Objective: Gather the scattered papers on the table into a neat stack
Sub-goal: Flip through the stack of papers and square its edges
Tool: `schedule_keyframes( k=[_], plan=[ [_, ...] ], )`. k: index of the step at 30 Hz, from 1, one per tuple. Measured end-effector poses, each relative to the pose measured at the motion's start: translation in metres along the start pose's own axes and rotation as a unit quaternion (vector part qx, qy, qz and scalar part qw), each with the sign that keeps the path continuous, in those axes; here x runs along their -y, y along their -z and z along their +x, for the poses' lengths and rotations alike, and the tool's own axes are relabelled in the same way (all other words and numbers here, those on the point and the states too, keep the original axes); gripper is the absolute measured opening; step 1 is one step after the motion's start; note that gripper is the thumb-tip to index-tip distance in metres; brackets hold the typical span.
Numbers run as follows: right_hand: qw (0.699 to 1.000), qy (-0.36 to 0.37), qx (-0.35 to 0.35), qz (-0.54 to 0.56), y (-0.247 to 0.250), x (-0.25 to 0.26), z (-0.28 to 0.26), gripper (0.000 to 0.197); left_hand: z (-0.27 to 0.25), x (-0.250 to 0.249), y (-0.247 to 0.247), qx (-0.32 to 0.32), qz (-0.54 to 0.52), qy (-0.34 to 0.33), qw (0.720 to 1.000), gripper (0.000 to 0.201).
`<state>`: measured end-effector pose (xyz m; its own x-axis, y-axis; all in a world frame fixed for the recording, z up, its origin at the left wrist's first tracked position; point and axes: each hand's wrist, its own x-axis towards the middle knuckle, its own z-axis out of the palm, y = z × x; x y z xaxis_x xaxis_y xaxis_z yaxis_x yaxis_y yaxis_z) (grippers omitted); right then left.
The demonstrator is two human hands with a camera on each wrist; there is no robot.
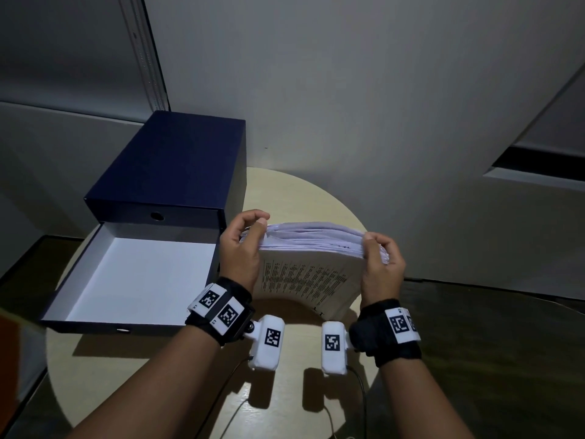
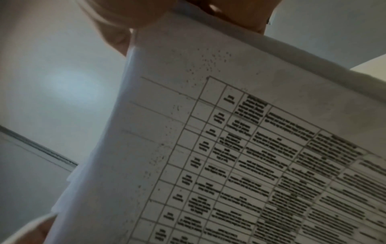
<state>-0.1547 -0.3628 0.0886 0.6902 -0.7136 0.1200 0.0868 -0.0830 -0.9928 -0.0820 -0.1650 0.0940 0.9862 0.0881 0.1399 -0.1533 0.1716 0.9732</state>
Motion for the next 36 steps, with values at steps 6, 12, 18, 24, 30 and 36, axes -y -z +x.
schedule_keyframes(
  k=[6, 12, 18, 24, 30, 36],
  plan=[
    [1.0, 0.008, 0.002, -0.017, -0.003, -0.002, 0.0, 0.032, -0.005, -0.002, -0.002, 0.034, 0.007, -0.032, 0.999, 0.032],
    [1.0, -0.001, -0.01, -0.012, -0.001, 0.0, -0.002, 0.02, -0.002, -0.002, -0.004, 0.006, 0.045, -0.024, 0.999, 0.018],
    [0.999, 0.017, 0.007, -0.029, 0.0, 0.002, -0.003, 0.021, -0.003, -0.006, -0.003, -0.001, 0.039, -0.016, 0.999, 0.032],
    [0.999, 0.02, 0.015, -0.031, 0.002, 0.003, -0.006, 0.023, -0.004, -0.012, -0.005, 0.026, 0.051, -0.035, 0.998, 0.011],
    [0.999, 0.029, 0.021, -0.028, 0.003, 0.005, -0.007, 0.027, -0.004, -0.012, -0.009, 0.008, 0.06, -0.026, 0.998, 0.008],
    [0.991, 0.04, 0.127, 0.013, 0.011, 0.0, -0.005, 0.065, -0.001, -0.009, -0.006, -0.009, 0.023, 0.031, 0.999, 0.013]
  ],
)
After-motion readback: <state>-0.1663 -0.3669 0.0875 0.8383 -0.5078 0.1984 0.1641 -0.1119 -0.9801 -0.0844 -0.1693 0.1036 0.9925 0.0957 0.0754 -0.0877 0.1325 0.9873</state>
